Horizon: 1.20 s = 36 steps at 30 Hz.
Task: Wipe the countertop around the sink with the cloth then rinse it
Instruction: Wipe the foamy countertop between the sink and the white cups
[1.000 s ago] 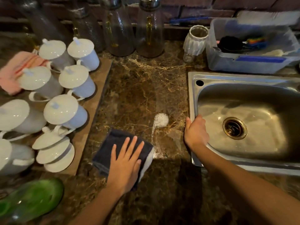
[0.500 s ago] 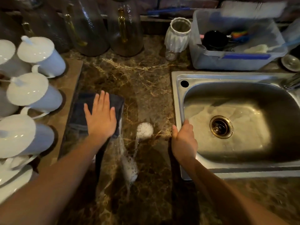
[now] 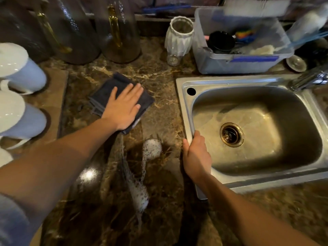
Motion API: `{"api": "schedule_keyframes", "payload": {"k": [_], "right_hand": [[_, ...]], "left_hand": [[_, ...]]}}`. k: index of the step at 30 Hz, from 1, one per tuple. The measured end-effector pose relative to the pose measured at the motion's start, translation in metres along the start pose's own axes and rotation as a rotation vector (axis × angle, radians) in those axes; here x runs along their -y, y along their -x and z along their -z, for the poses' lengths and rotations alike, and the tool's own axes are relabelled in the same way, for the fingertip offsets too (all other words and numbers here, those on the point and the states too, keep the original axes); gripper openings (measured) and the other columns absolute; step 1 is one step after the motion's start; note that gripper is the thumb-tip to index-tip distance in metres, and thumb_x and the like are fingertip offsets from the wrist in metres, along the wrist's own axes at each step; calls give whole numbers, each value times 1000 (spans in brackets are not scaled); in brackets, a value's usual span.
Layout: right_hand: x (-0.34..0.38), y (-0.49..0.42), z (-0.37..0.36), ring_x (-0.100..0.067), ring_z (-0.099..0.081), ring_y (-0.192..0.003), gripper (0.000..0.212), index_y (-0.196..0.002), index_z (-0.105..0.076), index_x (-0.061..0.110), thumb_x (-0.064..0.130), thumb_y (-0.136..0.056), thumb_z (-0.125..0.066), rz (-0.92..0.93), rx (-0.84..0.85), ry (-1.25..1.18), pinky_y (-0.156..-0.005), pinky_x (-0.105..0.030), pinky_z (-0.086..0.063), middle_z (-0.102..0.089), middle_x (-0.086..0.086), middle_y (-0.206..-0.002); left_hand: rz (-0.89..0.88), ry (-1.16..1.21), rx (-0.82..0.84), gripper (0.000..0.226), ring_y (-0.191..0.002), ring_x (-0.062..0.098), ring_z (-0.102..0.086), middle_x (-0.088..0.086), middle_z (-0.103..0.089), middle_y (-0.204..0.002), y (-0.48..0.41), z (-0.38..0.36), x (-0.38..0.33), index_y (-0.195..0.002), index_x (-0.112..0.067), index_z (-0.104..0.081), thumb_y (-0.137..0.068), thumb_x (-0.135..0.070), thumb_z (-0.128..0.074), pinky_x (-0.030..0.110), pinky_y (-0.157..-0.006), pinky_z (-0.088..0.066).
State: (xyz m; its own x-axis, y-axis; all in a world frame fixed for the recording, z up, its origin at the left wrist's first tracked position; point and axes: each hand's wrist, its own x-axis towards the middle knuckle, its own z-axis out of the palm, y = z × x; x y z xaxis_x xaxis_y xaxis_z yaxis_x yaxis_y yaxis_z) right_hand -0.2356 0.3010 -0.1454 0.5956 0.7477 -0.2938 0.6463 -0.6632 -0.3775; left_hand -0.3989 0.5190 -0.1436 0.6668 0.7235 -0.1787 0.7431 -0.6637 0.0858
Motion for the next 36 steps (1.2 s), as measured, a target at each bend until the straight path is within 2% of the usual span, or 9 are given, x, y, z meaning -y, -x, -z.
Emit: {"api": "schedule_keyframes", "payload": {"k": [5,7,10,13,18,23,25,29,36], "right_hand": [[0,2,3,-31,-52,-118,50,-141,-30,15,45,-101,-30,9,-20,-15,-93,-46,-45,-47,-10,-133],[1,2,4,-32,-53,-116,48,-137,-33,14,45,-101,-31,4,-34,-13,-90,-46,-45,-49,-11,-130],[2,3,4,-35,-54,-114,46,-133,-38,11,44,-101,-32,16,-58,-28,-88,-47,-45,-50,-13,-126],[1,4,4,-38,-54,-113,48,-132,-40,7,43,-101,-32,27,-65,-19,-86,-49,-45,-50,-16,-126],[1,5,4,-39,-54,-112,49,-131,-40,6,44,-101,-33,34,-68,-43,-85,-49,-45,-50,-18,-125],[0,3,5,-36,-53,-116,51,-136,-37,8,44,-101,-33,27,-62,-46,-88,-47,-45,-50,-16,-129],[0,3,4,-34,-52,-117,52,-137,-37,8,44,-101,-33,26,-53,-32,-89,-47,-45,-49,-15,-130],[-1,-1,1,-31,-53,-117,54,-139,-35,9,46,-100,-33,8,-36,-31,-92,-47,-47,-49,-12,-130],[-1,2,0,-27,-55,-110,52,-143,-31,13,43,-100,-35,28,-63,-25,-89,-46,-49,-51,-8,-124]], "left_hand": [[-81,-40,14,55,-149,10,7,-10,7,-162,74,-16,-14,-154,-25,3,-103,-37,-13,46,-117,3],[-61,-38,-14,57,-149,12,-1,-7,-4,-162,113,-26,-25,-155,-23,-5,-100,-40,-7,46,-117,-2],[-11,2,-13,58,-148,14,-11,-4,-17,-161,178,-44,-44,-154,-20,-17,-102,-42,-7,50,-114,-12],[65,53,-10,57,-147,16,-19,-3,-25,-159,244,-58,-80,-153,-20,-19,-101,-40,-5,52,-112,-18],[267,207,-16,58,-148,11,-9,-5,-24,-159,300,-67,-141,-152,-22,-23,-101,-42,-7,49,-114,-10],[582,258,-64,58,-148,9,-1,-4,-15,-160,278,-68,-149,-153,-19,-14,-101,-44,-6,42,-115,3],[632,253,-98,58,-147,10,-3,-2,-15,-160,258,-66,-138,-152,-17,-13,-100,-41,-11,45,-115,4],[554,204,-109,61,-148,19,-15,3,-19,-160,197,-50,-90,-153,-14,-23,-98,-40,-17,58,-114,-12],[430,158,-76,57,-149,15,4,-1,0,-163,47,-13,-21,-155,-17,-6,-103,-36,-20,52,-118,1]]}}
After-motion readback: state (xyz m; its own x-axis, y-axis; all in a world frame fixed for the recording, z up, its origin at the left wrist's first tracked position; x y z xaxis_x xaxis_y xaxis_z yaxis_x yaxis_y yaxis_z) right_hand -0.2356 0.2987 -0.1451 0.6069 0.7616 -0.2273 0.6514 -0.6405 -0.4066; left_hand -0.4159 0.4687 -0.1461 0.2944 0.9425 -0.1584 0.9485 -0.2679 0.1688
